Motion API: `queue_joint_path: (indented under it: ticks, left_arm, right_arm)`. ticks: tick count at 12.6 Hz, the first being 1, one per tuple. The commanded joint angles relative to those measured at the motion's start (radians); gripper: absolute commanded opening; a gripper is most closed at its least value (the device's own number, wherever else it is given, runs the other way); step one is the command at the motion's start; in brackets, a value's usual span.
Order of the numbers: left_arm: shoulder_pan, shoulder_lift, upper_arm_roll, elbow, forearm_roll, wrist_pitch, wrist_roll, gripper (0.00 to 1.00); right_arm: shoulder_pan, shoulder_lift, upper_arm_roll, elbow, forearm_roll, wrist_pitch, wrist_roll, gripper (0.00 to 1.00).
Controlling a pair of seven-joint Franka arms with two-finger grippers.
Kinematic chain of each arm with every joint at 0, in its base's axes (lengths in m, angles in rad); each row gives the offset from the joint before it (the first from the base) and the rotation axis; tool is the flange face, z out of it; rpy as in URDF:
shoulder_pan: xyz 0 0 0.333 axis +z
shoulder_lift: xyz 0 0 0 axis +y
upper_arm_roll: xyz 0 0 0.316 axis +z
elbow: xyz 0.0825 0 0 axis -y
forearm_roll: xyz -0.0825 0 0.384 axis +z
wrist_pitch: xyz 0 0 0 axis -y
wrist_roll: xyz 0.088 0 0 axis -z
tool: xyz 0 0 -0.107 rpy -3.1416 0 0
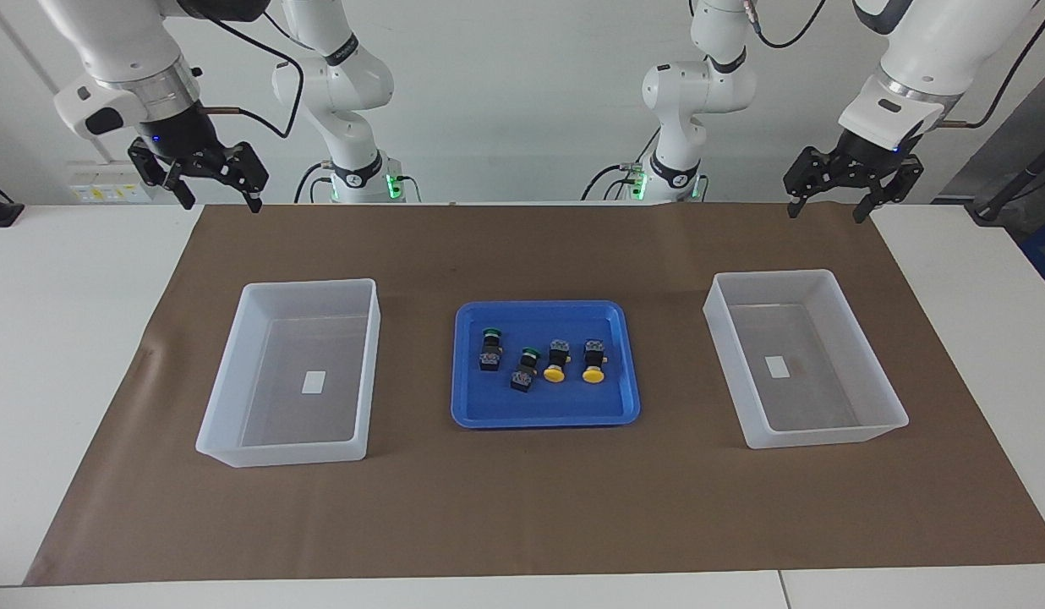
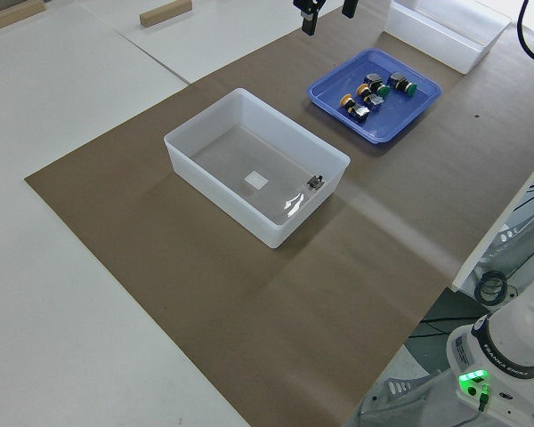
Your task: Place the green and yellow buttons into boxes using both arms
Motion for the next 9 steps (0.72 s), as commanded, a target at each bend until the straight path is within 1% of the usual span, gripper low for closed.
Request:
queue_joint_path:
  ticks: [1,4,6,9]
  left_arm:
    - [0.000,-0.027,0.001,-0.035,0.005,0.017,-0.009,1.00]
    - [0.007,-0.025,0.002,-0.027,0.008,0.030,-0.009,1.00]
    - [0.005,-0.024,0.002,-0.022,0.008,0.012,-0.010,1.00]
    - [0.002,-0.008,0.001,0.011,0.005,0.000,-0.008,1.00]
  right_arm:
    - [-0.008,-0.018,0.003,-0.012,0.019,-0.010,-0.014,1.00]
    - [-0.008,-0.018,0.003,-0.012,0.019,-0.010,-0.014,1.00]
    - [-0.008,-0.018,0.003,-0.012,0.019,-0.010,-0.014,1.00]
    - [-0.008,-0.018,0.003,-0.012,0.019,-0.010,-0.014,1.00]
